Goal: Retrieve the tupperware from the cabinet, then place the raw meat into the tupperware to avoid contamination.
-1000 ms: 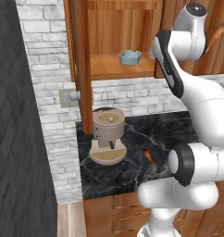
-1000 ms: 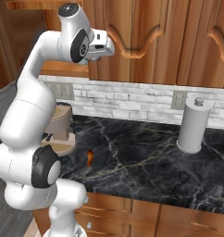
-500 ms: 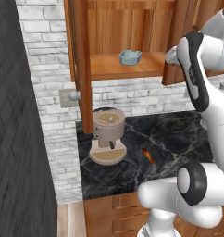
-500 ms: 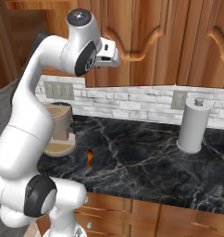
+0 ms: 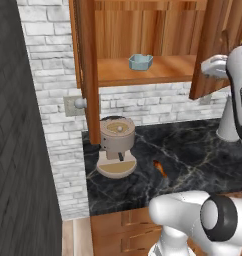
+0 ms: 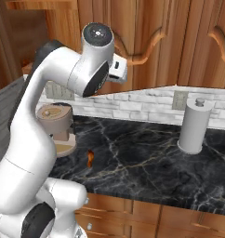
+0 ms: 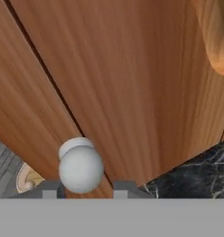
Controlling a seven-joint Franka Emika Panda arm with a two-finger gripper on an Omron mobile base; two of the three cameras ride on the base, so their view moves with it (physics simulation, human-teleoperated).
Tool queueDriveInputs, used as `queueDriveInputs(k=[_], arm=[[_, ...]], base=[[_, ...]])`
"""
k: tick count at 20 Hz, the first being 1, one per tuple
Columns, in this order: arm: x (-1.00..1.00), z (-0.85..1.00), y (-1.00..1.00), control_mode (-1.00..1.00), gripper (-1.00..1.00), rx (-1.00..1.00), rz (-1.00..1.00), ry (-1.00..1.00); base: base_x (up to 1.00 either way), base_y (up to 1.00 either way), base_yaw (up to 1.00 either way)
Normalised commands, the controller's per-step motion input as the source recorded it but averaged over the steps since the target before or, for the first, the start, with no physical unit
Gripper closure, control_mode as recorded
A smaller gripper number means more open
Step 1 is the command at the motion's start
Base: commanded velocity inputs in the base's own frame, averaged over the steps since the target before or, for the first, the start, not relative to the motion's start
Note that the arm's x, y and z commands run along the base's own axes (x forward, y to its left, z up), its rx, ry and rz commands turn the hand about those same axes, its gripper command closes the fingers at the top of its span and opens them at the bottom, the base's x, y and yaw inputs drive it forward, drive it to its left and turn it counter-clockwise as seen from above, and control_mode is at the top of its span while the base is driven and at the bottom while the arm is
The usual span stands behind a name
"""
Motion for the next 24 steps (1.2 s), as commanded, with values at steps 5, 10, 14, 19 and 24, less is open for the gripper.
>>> queueDriveInputs(k=[5,10,14,19,24], arm=[[-0.85,0.02,-0.64,-1.00,1.00,0.14,0.04,-0.03],[-0.79,0.00,-0.71,-1.00,1.00,0.08,0.00,0.00],[-0.52,0.00,-0.43,-1.00,1.00,0.00,0.00,0.00],[-0.35,0.00,0.18,-1.00,1.00,0.00,0.00,0.00],[-0.20,0.00,0.69,-1.00,-1.00,-0.07,0.00,0.03]], base=[[0.00,0.00,0.00],[0.00,0.00,0.00],[0.00,0.00,0.00],[0.00,0.00,0.00],[0.00,0.00,0.00]])
